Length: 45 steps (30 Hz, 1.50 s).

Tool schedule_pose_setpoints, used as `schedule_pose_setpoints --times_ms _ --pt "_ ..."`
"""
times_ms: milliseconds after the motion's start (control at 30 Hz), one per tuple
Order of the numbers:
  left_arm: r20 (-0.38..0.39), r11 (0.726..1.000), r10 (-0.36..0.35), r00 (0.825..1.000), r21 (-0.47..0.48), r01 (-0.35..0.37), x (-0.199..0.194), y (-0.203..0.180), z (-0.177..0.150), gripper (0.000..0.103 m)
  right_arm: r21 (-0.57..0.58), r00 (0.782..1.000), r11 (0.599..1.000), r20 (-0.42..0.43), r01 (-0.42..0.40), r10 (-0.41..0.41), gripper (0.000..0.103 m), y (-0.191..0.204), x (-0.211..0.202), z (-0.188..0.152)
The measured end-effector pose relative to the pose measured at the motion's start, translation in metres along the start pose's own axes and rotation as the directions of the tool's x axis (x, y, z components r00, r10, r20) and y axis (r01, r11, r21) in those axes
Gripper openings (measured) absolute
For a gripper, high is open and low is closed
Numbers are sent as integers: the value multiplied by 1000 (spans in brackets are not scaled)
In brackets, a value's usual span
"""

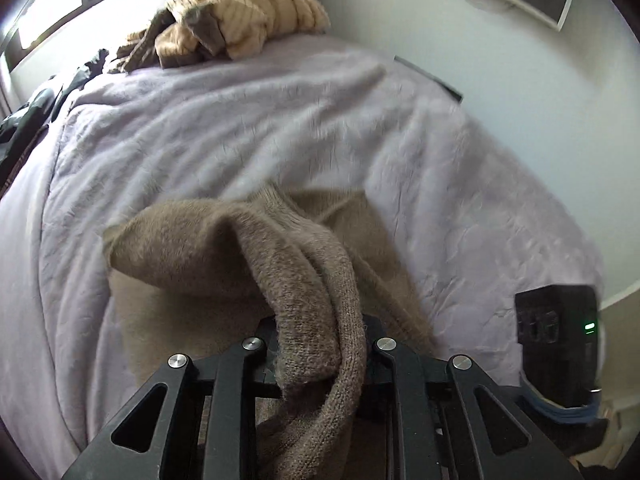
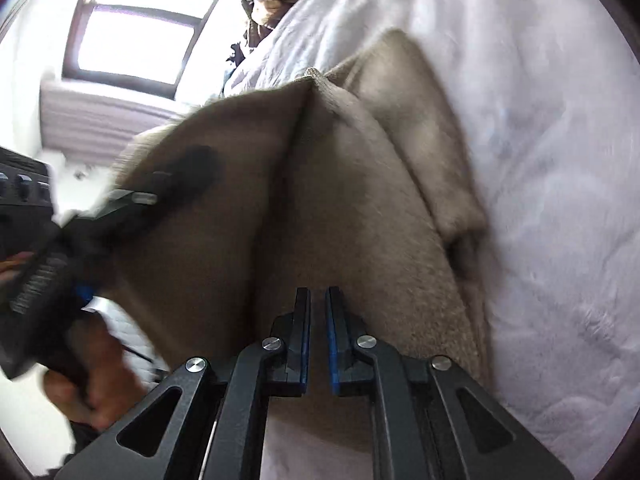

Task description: Fold small clothes

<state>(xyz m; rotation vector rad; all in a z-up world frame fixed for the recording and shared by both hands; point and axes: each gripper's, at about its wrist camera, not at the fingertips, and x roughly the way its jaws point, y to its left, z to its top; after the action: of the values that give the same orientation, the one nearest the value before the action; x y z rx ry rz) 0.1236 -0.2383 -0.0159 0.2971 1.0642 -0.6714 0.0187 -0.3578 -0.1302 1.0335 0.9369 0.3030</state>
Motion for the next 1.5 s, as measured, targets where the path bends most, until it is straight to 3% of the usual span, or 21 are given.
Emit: schedule_pose_setpoints --times_ms 100,167,333,467,600,700,767,800,833,933,1000,1067,1133,1267,1400,1467,1500 --pt "10 1000 6 1000 -7 -6 1 -2 -7 53 23 999 999 10 -36 36 7 -8 -2 0" --pt "71 1000 8 997 -13 -7 -15 1 -11 71 48 997 996 21 -71 71 7 -16 -3 -1" --pt "194 999 8 981 -51 2 -58 22 -19 72 187 967 950 104 -248 232 8 -37 -5 -3" --pt "256 988 72 964 -153 -33 -75 61 -34 72 246 938 907 140 -343 317 15 -44 -7 -3" --pt "174 962 147 974 -254 -100 -59 102 -58 72 276 915 873 172 -401 366 26 -48 -6 0" --pt "117 946 176 978 -293 -135 -43 119 -78 72 288 881 835 213 -469 422 44 -54 -10 -3" --pt "92 939 188 978 -310 -151 -35 125 -87 72 290 843 795 257 -533 472 65 -54 -16 -8" --pt "87 935 184 979 -323 -147 -32 128 -91 72 292 843 794 262 -533 469 67 -55 -15 -4" --pt "91 934 177 980 -331 -138 -30 129 -94 72 288 854 808 250 -515 456 68 -54 -16 -2" --pt "100 929 172 980 -348 -128 -30 132 -95 72 225 916 890 159 -397 368 68 -34 -6 17" --pt "101 929 186 977 -340 -142 -30 131 -92 72 134 963 955 96 -263 252 64 -13 1 27" --pt "101 930 197 975 -333 -153 -31 129 -91 72 16 996 997 55 -76 75 19 10 9 35" --pt "108 932 197 974 -329 -152 -34 127 -88 72 -99 995 993 80 62 -54 19 35 8 37" --pt "126 945 194 973 -292 -151 -36 118 -86 72 -196 981 977 188 83 -45 18 60 -18 27" --pt "117 952 185 976 -266 -149 -26 111 -86 72 -111 972 980 190 164 -141 11 24 -24 25" --pt "104 947 187 977 -282 -152 -18 112 -89 91 -27 971 983 163 180 -174 11 -7 -19 31" --pt "102 943 190 976 -296 -153 -16 114 -91 91 -3 973 987 165 163 -160 11 -16 -21 29"
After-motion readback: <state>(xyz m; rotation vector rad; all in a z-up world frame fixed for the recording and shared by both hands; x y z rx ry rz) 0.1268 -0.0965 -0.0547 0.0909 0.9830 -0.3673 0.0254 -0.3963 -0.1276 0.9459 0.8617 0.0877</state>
